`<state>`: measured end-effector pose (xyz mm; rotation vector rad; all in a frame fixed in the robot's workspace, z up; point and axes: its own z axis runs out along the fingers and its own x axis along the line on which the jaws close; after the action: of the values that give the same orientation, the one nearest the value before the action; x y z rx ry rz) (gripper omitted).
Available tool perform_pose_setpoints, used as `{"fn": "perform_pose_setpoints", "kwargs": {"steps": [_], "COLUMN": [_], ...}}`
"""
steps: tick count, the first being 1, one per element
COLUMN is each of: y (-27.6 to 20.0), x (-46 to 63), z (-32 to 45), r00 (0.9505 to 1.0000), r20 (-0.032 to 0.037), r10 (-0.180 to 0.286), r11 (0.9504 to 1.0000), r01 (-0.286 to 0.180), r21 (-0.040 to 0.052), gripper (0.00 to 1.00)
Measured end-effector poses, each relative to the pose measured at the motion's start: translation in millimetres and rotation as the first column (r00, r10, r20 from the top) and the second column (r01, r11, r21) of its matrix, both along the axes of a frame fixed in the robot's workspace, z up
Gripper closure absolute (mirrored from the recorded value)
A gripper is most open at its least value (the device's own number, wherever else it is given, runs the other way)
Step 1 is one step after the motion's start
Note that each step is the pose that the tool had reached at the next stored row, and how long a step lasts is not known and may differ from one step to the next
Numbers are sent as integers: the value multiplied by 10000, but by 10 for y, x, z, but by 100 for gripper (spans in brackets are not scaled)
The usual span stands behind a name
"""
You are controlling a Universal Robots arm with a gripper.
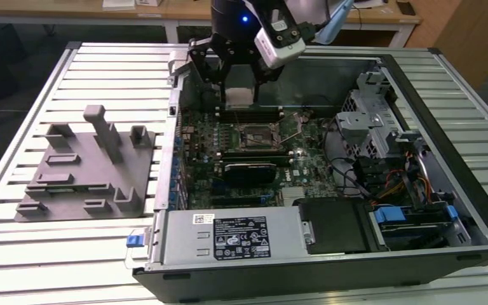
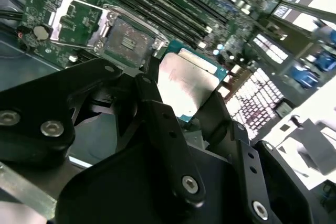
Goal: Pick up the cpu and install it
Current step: 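Pick up the cpu and move it towards the insertion slot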
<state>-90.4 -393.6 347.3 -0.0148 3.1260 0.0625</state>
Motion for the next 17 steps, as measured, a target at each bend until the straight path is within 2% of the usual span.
{"fn": "perform_pose_setpoints", "kwargs": {"steps": [5,8,17], "y": [57,92,123], "x": [94,175,320], "z": [-72,-148,-274], "r00": [10000,10000,10000], "r20": [-13,-26,-45], "r10": [0,0,0], "r11": [10000,10000,10000], "r01": [0,0,0], "r21": [0,0,-2], "gripper": [46,46,46]}}
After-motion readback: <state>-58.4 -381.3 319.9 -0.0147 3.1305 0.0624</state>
